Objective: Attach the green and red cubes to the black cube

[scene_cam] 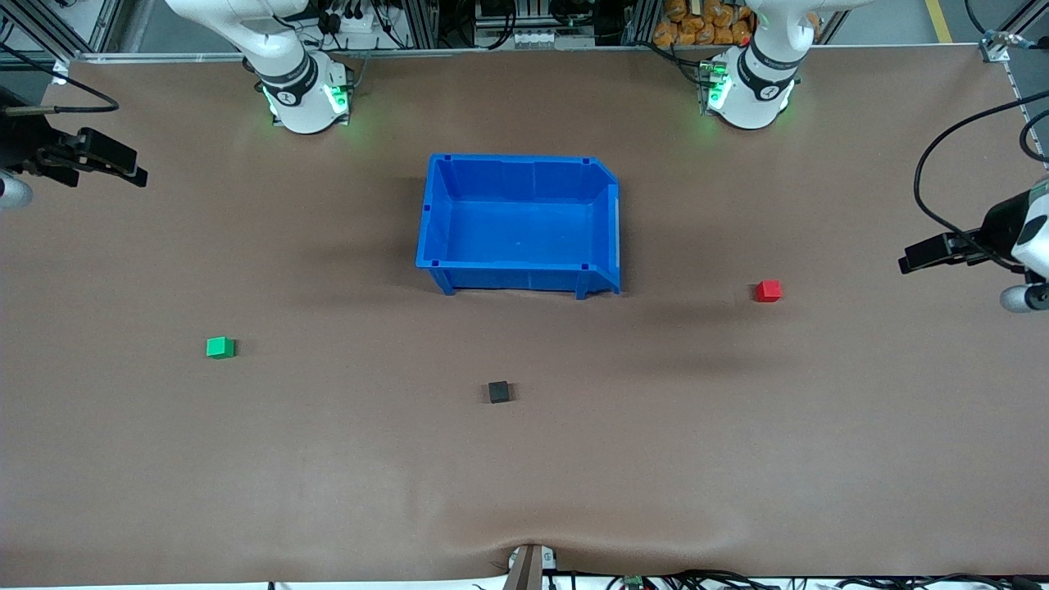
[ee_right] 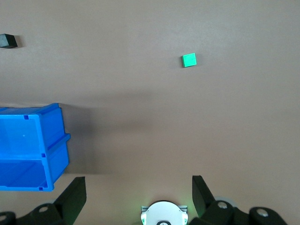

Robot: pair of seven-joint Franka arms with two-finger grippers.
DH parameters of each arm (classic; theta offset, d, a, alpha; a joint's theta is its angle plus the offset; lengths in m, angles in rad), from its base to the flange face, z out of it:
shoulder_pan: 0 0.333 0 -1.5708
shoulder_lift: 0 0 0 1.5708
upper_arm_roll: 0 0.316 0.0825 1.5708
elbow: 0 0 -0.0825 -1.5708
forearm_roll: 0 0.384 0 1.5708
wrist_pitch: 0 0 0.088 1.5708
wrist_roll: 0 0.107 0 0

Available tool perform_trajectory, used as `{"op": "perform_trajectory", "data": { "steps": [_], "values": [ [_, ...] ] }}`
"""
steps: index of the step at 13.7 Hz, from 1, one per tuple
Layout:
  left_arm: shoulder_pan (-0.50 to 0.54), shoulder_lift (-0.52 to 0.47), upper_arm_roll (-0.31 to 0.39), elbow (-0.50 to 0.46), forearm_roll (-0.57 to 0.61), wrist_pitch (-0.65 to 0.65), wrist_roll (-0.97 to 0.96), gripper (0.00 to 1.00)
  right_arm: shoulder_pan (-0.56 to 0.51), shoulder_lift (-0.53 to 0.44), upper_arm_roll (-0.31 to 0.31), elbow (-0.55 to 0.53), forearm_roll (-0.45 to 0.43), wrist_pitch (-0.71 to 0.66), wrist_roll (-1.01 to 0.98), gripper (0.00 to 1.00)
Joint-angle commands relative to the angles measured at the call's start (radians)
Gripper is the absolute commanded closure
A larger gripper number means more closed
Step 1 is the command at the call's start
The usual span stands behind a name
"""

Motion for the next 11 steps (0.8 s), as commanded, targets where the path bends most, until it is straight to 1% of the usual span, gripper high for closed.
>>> {"op": "perform_trajectory", "data": {
  "steps": [1,3,6,8,9,11],
  "values": [
    [0.001,0.031,-0.001,0.014,-0.012,0.002,-0.005,0.0,-0.002,-0.003,-0.003,0.005,-0.006,0.001,0.003,0.0],
    [0.01,0.087,-0.001,0.02,-0.015,0.003,-0.001,0.0,-0.006,-0.003,-0.006,0.007,-0.007,0.008,0.003,0.0],
    [0.026,0.143,-0.001,0.02,-0.047,0.003,0.01,0.0,-0.009,-0.005,-0.011,0.013,-0.009,0.009,0.006,0.0],
    [0.041,0.169,-0.001,0.014,-0.104,0.0,0.012,0.0,-0.019,-0.003,-0.009,0.011,-0.007,0.009,0.006,0.0],
    [0.038,0.184,-0.002,0.019,-0.11,0.002,0.015,0.0,-0.025,-0.003,-0.009,0.011,-0.009,0.009,0.008,0.0],
    [0.023,0.215,-0.004,0.017,-0.083,0.023,0.015,0.0,-0.034,-0.003,-0.009,0.011,-0.007,0.009,0.008,0.0]
  ]
}}
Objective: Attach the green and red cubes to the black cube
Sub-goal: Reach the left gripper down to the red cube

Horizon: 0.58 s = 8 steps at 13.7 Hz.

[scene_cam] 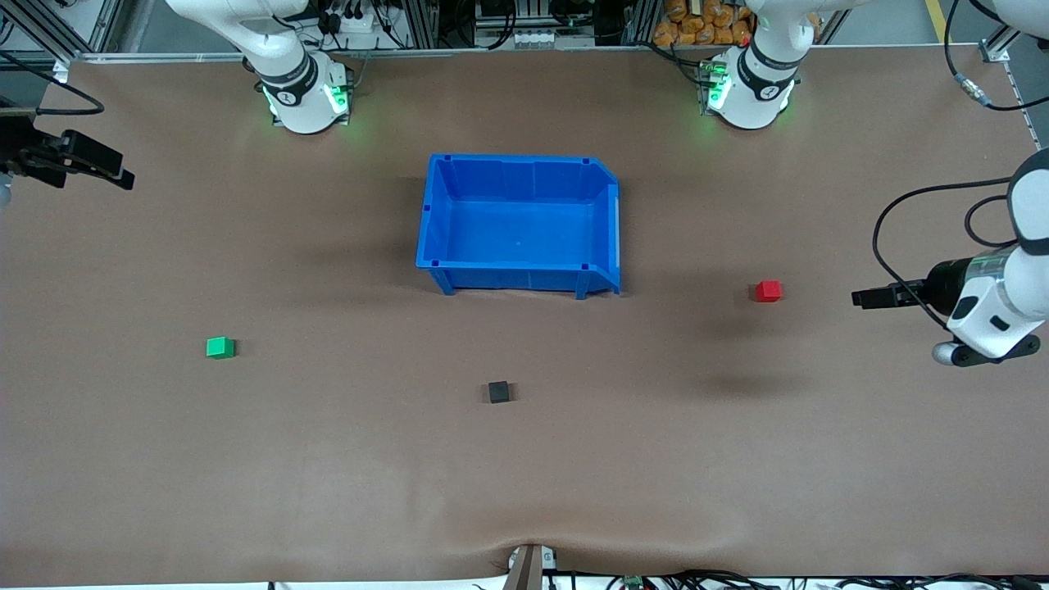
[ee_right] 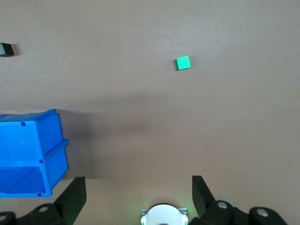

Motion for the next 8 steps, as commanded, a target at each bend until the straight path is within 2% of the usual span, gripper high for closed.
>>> {"op": "perform_trajectory", "data": {
  "steps": [1,3,8],
  "values": [
    [-0.013,0.044,-0.006,0.012,0.033,0.025,0.016,0.0,-0.017,0.0,0.006,0.008,-0.006,-0.002,0.007,0.0],
    [-0.028,0.085,-0.014,0.004,0.079,0.059,0.016,0.0,-0.029,0.002,0.005,0.008,-0.007,0.004,0.007,0.0],
    [-0.067,0.156,-0.017,-0.064,0.098,0.134,0.019,0.0,-0.055,0.003,0.008,0.009,0.01,0.016,0.006,0.0]
  ]
}}
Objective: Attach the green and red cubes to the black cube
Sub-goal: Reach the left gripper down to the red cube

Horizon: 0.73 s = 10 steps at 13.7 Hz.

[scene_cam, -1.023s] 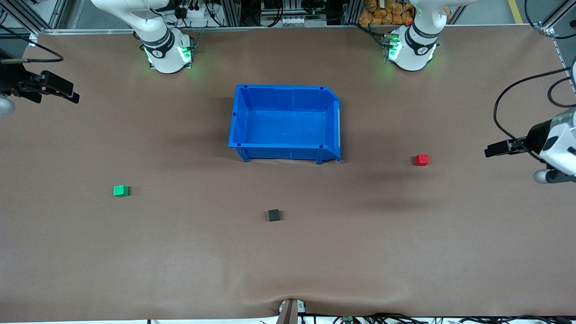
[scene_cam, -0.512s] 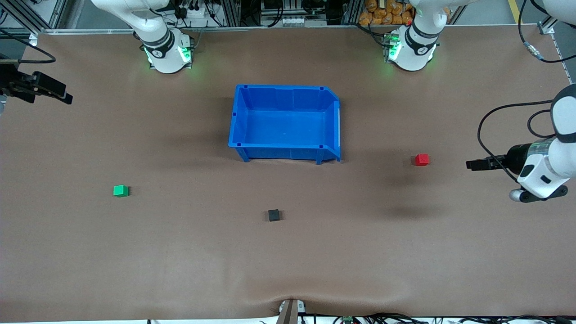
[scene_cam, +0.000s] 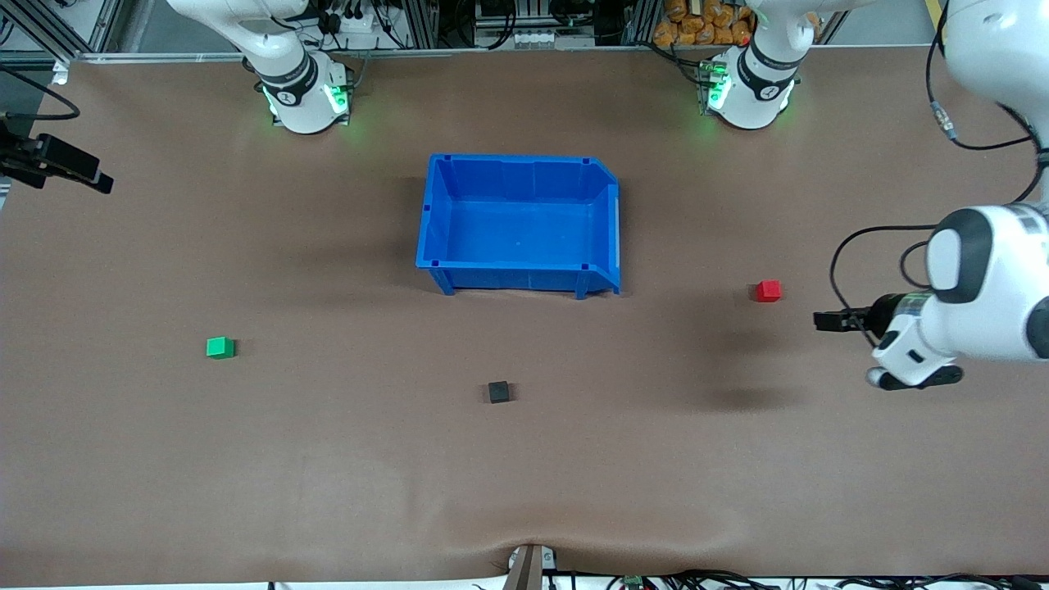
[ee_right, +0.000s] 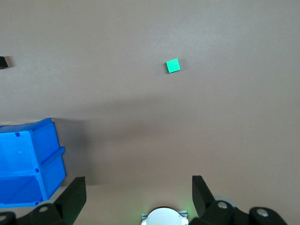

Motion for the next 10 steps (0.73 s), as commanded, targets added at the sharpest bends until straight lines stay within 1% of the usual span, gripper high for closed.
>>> {"op": "perform_trajectory", "data": {
  "steps": [1,4,6,10],
  "values": [
    [-0.025,0.021,-0.002,-0.027,0.022,0.035,0.017,0.0,-0.015,0.002,0.013,0.01,0.01,0.0,0.003,0.0],
    [-0.053,0.053,-0.002,-0.03,0.034,0.058,0.016,0.0,-0.006,0.005,0.013,0.01,0.012,0.004,0.003,0.0],
    [-0.057,0.052,-0.002,-0.07,0.05,0.093,0.014,0.0,-0.012,0.028,0.013,0.01,0.01,0.003,0.005,0.0],
    [-0.068,0.055,-0.002,-0.163,0.051,0.198,-0.004,0.0,-0.009,0.034,0.013,0.014,0.009,0.009,0.005,0.0]
  ]
}}
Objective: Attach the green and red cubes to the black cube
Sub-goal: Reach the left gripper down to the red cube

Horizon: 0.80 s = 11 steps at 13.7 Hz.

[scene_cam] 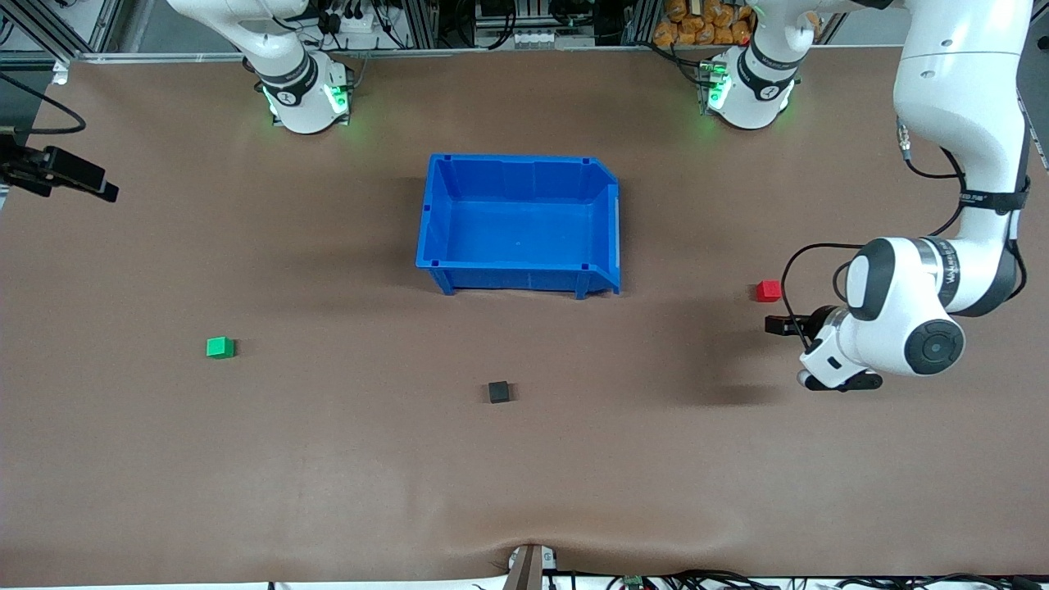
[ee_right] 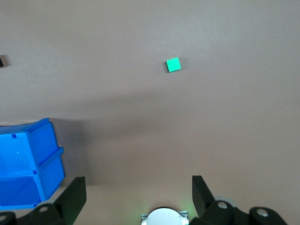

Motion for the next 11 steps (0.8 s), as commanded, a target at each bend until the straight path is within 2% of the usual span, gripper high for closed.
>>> {"op": "perform_trajectory", "data": {
  "steps": [1,6,9,11],
  "values": [
    [-0.009,-0.013,0.0,-0.069,0.02,0.054,-0.007,0.0,0.001,0.005,0.012,0.017,-0.002,0.004,0.006,0.0],
    [-0.004,0.006,-0.001,-0.109,0.02,0.059,-0.007,0.0,-0.012,0.026,0.014,0.017,-0.008,0.012,0.008,0.0],
    [0.0,0.006,-0.001,-0.147,0.02,0.06,-0.007,0.0,-0.017,0.089,0.009,0.018,-0.008,0.088,0.008,0.0],
    [-0.004,0.007,-0.001,-0.167,0.02,0.069,-0.007,0.04,-0.015,0.16,0.009,0.02,-0.011,0.144,0.008,0.0]
  ]
}}
